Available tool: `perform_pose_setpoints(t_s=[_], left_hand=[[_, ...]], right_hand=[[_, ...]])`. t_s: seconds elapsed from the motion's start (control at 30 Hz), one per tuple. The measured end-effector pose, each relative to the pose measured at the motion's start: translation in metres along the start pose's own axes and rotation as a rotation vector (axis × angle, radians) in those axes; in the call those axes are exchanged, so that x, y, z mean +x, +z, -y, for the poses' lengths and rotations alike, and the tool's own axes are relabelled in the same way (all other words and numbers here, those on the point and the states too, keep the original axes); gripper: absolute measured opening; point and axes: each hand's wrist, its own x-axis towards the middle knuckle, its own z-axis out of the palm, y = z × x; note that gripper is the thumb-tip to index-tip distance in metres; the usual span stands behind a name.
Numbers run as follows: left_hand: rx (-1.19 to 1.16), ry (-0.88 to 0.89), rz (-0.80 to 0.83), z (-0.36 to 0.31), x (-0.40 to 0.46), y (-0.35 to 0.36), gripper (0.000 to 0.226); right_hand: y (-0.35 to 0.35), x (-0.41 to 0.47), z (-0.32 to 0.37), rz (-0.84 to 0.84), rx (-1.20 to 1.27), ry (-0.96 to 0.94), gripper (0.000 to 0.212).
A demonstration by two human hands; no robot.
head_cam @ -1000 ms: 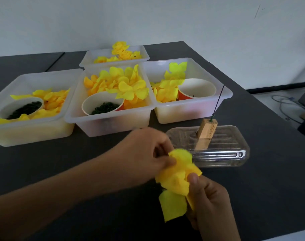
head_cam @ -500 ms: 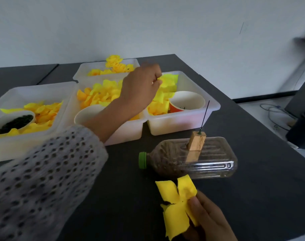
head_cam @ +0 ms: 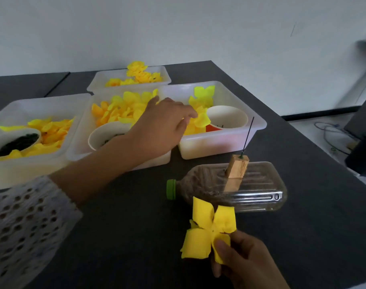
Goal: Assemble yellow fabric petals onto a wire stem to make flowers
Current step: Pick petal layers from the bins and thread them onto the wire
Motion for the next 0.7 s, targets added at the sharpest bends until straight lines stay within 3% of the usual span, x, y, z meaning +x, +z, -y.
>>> perform_pose_setpoints(t_s=[0.13, 0.27, 0.33, 0.5, 0.6, 0.7], left_hand=[[-0.289, 0.223, 0.056, -0.045, -0.064, -0.017, 0.024], [-0.209, 0.177, 0.535, -0.075, -0.117, -0.009, 0.044], [-0.206, 0.093, 0.636, -0.08, -0.125, -0.003, 0.047], [-0.575, -0.132, 0.594, -0.072, -0.114, -0.009, 0.026], [-0.558, -0.124, 0.587, -0.071, -0.107, -0.013, 0.014], [-0.514, -0.112, 0.578, -0.072, -0.1, -0.013, 0.005]], right_hand=[[0.009, -0.001, 0.002, -0.061, -0.07, -0.057, 0.02], [0.019, 0.001, -0.003, -0.191, -0.118, -0.208, 0.033], [0.024, 0.002, -0.005, -0.233, -0.152, -0.28, 0.036], [0.032, 0.004, -0.006, -0.253, -0.219, -0.452, 0.055], [0.034, 0.006, -0.004, -0.262, -0.234, -0.494, 0.066], [0.036, 0.007, -0.005, -0.29, -0.226, -0.557, 0.063]])
